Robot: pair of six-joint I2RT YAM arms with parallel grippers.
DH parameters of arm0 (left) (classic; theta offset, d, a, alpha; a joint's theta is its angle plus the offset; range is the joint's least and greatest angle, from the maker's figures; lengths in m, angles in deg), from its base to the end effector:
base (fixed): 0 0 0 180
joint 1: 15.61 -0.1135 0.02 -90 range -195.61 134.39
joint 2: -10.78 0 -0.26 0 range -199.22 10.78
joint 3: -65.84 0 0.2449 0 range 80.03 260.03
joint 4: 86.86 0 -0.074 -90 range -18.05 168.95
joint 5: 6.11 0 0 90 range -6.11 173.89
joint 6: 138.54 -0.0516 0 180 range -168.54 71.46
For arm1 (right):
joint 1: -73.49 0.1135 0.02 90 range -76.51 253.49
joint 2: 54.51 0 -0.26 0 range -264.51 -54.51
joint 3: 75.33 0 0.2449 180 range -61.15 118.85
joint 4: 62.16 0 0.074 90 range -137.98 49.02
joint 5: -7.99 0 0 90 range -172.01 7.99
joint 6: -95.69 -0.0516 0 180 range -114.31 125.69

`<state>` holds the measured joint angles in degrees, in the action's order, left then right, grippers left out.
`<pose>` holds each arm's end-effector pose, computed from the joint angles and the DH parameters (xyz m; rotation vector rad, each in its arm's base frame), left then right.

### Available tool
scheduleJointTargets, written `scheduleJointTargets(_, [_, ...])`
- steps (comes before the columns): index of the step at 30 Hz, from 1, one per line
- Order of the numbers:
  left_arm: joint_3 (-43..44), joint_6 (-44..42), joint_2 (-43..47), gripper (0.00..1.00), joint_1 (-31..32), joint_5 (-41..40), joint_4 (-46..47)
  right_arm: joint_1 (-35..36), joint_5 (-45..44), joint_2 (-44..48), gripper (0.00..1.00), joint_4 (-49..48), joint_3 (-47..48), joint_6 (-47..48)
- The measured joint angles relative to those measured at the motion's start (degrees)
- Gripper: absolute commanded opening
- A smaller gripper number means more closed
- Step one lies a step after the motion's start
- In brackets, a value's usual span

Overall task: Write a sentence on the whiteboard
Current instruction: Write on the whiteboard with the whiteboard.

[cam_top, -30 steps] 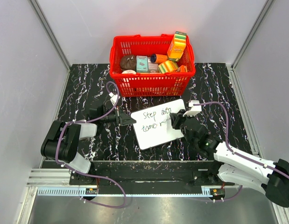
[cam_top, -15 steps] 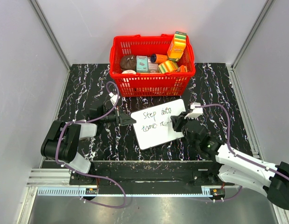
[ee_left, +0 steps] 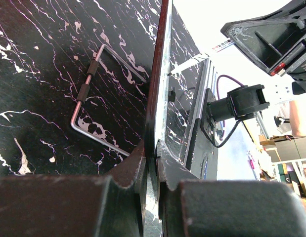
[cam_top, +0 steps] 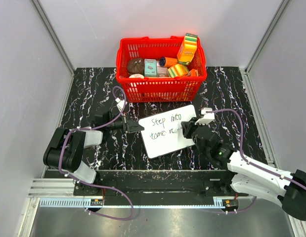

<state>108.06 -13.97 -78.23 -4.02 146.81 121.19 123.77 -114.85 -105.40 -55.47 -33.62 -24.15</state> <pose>0.2607 -0.1004 0.1636 0.4262 1.9733 -1.5601 0.1561 0.1441 0.2441 0.0743 1.8256 0.4647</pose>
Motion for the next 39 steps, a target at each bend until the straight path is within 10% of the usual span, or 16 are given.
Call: scheduleJointTargets(39, [0.00, 0.00, 0.00, 0.00, 0.04, 0.00, 0.02, -0.96, 0.79, 3.10, 0.00, -3.15, 2.38, 3.80])
